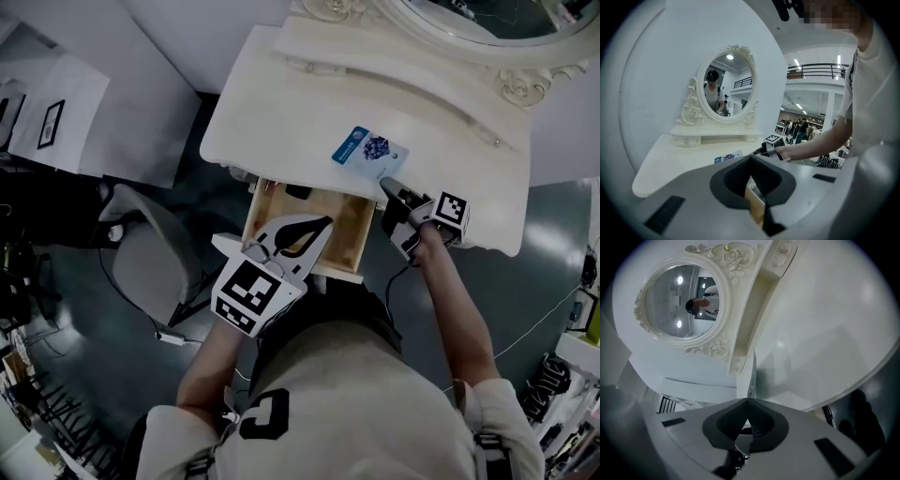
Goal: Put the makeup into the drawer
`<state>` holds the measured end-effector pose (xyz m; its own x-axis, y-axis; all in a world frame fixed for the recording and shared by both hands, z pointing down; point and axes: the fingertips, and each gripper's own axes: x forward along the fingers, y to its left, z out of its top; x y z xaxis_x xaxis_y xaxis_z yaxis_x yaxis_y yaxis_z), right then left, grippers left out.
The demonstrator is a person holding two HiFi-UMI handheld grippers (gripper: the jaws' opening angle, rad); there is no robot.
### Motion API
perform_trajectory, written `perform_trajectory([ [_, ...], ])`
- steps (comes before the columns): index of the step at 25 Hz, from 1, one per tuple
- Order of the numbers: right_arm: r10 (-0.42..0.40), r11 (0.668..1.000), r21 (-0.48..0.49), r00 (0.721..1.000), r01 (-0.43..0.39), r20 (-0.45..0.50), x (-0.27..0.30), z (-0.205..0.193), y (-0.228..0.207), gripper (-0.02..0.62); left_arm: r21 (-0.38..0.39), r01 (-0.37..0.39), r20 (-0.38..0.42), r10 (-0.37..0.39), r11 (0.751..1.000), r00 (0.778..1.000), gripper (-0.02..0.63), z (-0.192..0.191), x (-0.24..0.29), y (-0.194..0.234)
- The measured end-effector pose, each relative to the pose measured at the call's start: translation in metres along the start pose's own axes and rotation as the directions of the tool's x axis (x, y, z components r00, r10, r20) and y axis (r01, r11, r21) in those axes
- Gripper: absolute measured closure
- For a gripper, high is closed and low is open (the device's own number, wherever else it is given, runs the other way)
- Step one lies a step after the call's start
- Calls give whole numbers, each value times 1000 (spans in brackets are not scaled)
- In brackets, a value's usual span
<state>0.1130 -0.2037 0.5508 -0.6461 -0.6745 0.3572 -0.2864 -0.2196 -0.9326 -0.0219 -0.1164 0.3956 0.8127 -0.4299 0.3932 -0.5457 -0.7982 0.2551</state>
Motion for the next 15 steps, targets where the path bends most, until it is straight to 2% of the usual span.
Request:
perform_trajectory([
  [8,48,998,-32,999,-48,-4,-8,-24,23,569,8,-13,25,12,1000,1000,549,-3,-29,-5],
  [15,135,988,-66,990,-137,-27,-22,-54,59,569,19,-12,49,11,1000,999,550,-6,-50,-14],
])
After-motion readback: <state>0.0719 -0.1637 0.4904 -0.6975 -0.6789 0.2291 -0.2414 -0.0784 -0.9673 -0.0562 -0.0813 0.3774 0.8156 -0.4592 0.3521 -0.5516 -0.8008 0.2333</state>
